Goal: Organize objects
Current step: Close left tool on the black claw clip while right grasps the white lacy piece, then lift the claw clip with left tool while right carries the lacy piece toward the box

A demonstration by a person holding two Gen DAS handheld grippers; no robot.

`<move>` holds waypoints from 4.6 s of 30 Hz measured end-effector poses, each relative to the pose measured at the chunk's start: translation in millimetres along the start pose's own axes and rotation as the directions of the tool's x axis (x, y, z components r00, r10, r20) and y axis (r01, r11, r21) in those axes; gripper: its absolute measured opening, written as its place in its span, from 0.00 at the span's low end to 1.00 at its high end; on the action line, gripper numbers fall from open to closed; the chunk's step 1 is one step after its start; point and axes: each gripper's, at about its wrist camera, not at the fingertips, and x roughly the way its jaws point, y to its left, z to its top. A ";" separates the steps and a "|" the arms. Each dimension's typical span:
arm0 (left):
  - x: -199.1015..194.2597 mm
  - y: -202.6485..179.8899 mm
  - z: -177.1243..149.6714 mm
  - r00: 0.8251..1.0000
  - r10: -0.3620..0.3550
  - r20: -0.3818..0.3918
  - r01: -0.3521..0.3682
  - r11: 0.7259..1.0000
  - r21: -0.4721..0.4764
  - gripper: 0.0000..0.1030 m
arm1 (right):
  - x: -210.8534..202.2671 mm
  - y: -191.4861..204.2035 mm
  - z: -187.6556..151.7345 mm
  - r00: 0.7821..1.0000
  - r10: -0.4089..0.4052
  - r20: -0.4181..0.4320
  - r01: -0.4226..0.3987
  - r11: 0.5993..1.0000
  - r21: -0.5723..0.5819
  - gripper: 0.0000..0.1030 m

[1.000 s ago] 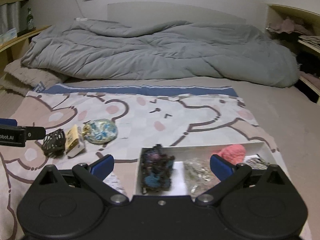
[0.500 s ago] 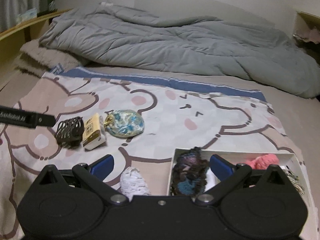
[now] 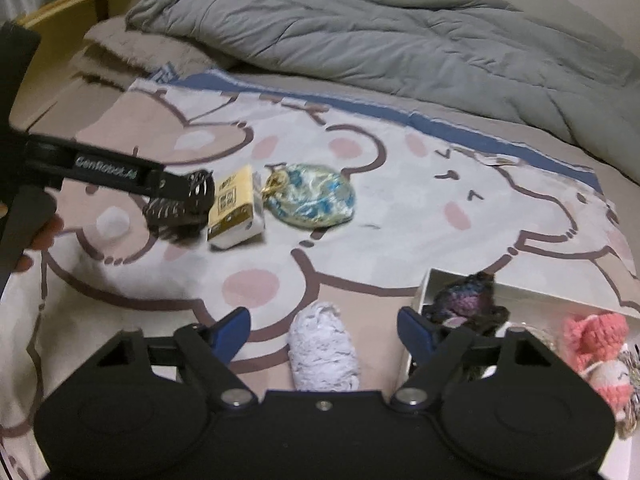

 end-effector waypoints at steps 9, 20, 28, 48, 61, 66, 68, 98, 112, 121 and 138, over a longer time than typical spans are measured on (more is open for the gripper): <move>23.4 4.3 -0.9 0.997 0.074 -0.025 -0.076 0.996 -0.045 1.00 | 13.6 3.2 -2.4 1.000 0.003 -0.028 -0.004 0.999 -0.039 0.73; -8.7 66.4 2.8 0.981 0.195 0.001 -0.193 0.971 -0.144 1.00 | 25.2 12.1 -2.4 0.998 0.011 -0.059 -0.016 0.997 -0.081 0.67; -34.4 126.9 -5.0 0.953 0.303 -0.010 -0.294 0.914 -0.280 1.00 | 29.4 18.6 1.3 0.998 0.015 -0.065 -0.020 0.996 -0.081 0.67; 5.8 120.7 -4.3 0.998 0.066 0.017 -0.058 0.960 -0.275 0.73 | 49.4 19.9 6.5 0.994 0.033 -0.101 -0.040 0.997 -0.063 0.66; 23.0 106.8 -6.6 0.994 0.098 -0.045 -0.106 0.963 -0.248 0.61 | 59.1 8.2 3.7 0.986 0.003 -0.168 -0.022 0.993 -0.114 0.66; 20.7 113.9 -5.8 0.995 0.090 -0.035 -0.097 0.946 -0.310 0.55 | 64.5 9.8 -3.0 0.973 -0.051 -0.224 0.011 0.984 -0.178 0.58; 20.5 112.2 -5.6 0.995 0.089 -0.041 -0.097 0.950 -0.296 0.54 | 66.6 9.8 -5.0 0.971 -0.090 -0.220 0.045 0.978 -0.202 0.43; -84.8 41.8 8.2 0.991 -0.018 0.134 0.031 0.995 -0.099 0.41 | -29.8 -19.0 27.5 0.998 -0.024 0.061 0.016 0.991 0.133 0.37; -136.4 -2.6 -4.9 0.975 -0.105 0.198 0.111 0.994 -0.020 0.41 | -82.6 -36.9 17.1 0.986 -0.054 0.155 0.021 0.978 0.208 0.37; -144.3 -39.7 -13.7 0.958 -0.221 0.184 0.229 0.973 -0.021 0.41 | -106.9 -57.8 1.3 0.979 -0.095 0.178 0.051 0.970 0.236 0.37; -128.6 -174.1 -39.6 0.899 -0.433 0.067 0.427 0.901 0.078 0.41 | -135.2 -139.4 -54.8 0.966 -0.229 0.123 0.174 0.921 0.350 0.37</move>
